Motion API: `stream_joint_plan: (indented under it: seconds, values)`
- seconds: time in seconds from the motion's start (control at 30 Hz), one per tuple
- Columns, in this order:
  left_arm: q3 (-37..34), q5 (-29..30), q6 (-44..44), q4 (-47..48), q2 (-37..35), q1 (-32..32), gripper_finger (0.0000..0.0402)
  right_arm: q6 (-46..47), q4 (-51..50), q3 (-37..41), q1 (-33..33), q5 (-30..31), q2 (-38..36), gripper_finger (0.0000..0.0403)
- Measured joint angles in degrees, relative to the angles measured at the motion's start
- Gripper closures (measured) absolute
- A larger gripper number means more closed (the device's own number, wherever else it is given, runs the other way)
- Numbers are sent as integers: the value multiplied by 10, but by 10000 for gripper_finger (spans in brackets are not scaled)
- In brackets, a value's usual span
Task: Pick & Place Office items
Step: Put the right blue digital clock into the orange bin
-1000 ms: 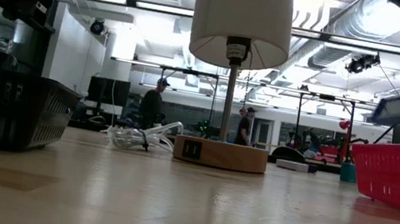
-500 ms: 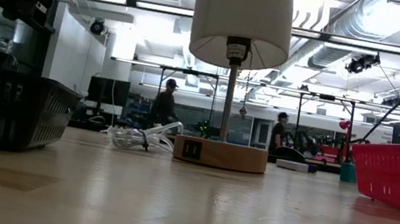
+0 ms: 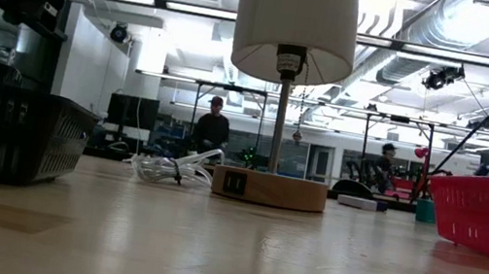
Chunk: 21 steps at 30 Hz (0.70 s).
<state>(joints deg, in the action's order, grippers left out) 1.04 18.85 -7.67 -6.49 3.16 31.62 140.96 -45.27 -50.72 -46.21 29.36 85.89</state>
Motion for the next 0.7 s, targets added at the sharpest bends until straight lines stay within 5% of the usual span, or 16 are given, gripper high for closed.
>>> stream_joint_plan:
  seconds: [0.7]
  values:
    - [0, 0, 0, 0, 0, 0, 202, -93, -3, 0, 79, -84, 0, 353]
